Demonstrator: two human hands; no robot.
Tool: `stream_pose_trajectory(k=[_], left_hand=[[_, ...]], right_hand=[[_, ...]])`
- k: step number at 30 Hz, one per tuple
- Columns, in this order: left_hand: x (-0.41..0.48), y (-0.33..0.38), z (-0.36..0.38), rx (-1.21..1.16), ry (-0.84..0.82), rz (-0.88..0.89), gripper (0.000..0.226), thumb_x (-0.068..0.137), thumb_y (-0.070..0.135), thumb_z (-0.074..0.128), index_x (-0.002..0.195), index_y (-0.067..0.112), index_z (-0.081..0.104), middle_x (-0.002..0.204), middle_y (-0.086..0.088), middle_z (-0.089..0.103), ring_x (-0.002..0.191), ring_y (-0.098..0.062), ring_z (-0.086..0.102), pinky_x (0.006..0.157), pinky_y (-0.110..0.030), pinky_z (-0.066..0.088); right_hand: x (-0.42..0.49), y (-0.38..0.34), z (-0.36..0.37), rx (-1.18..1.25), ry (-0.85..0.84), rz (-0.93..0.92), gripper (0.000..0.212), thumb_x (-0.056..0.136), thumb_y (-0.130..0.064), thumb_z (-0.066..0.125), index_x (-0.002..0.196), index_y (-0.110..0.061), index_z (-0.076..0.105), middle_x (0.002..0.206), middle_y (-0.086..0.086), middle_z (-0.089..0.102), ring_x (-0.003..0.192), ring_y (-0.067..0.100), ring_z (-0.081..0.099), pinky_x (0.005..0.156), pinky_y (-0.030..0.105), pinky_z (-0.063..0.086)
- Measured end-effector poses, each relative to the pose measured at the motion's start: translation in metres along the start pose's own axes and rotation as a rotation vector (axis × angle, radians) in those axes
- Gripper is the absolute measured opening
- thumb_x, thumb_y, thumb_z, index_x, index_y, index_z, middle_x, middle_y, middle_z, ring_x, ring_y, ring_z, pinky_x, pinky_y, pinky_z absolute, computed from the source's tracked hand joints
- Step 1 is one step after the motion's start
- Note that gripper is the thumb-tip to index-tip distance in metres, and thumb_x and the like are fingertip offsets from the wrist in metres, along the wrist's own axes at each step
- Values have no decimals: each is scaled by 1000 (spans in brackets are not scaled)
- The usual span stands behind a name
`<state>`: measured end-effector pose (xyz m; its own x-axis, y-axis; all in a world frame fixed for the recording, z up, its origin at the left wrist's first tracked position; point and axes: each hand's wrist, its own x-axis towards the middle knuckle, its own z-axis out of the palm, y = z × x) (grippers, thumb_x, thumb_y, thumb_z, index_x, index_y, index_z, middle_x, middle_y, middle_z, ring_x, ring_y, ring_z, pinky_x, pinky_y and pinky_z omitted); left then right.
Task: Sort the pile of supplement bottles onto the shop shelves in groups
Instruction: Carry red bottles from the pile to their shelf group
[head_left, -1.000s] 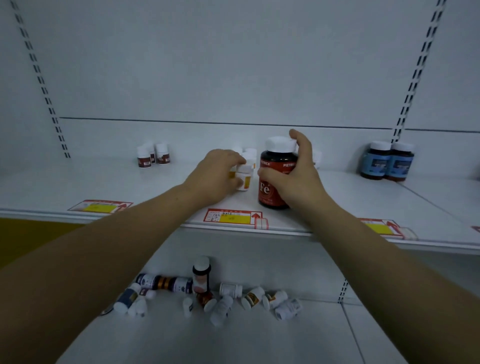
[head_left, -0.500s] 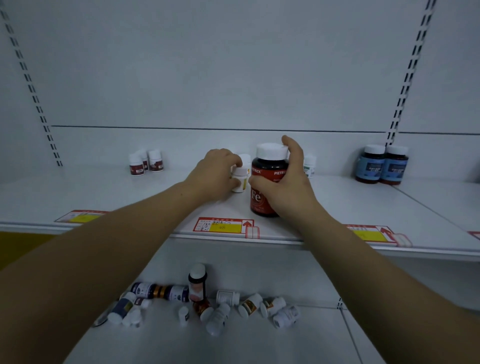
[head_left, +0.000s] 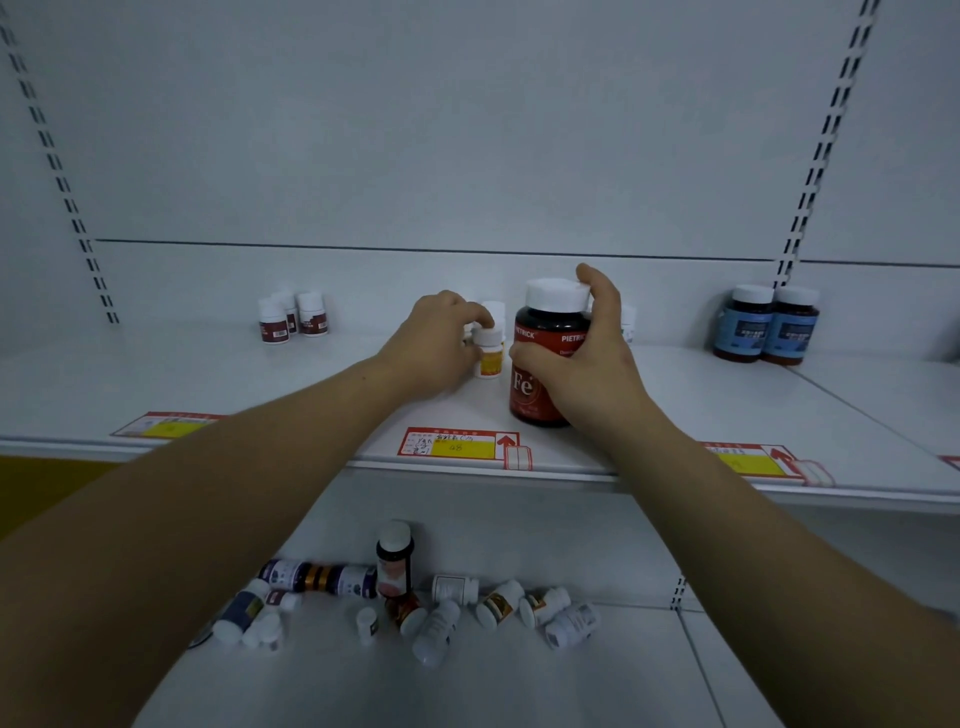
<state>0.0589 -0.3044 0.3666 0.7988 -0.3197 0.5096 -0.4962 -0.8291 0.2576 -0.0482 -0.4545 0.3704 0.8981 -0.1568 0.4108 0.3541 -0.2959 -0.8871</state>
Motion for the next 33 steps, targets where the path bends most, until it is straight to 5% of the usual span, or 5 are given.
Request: stream_pose_trajectory(k=[14,20,25,33], left_hand=[[-13,27,-22,-151,4,72,45,88,26,63,131,21,51,139,-1,45,127,-18,40,103,-30,32],[-19,83,-35,-638,-257,23,61,83,14,66,138,22,41,128,7,50,114,-6,47,87,-25,43],[-35,161,-21,-974,-464,22,52,84,14,68,127,26,43,112,6,60,103,-11,60,93,-33,50],[-76,369,46,-1555,-593,-6,45,85,-2,60,126,13,46,114,-12,60,96,-23,64,86,-33,55]], right_hand=[[9,-6,-3,121,138,70,81,83,-12,70,141,-42,23,127,-6,44,111,17,50,91,33,43],[12,-28,-46,194,260,96,70,78,-13,72,134,-33,36,113,-3,59,101,19,60,90,44,51],[-14,-34,-121,258,289,75,53,80,-12,69,126,-28,46,112,3,63,99,25,65,86,46,56],[-101,-32,-313,171,497,29,28,93,-27,56,120,-20,52,100,-1,64,85,12,64,63,24,51]])
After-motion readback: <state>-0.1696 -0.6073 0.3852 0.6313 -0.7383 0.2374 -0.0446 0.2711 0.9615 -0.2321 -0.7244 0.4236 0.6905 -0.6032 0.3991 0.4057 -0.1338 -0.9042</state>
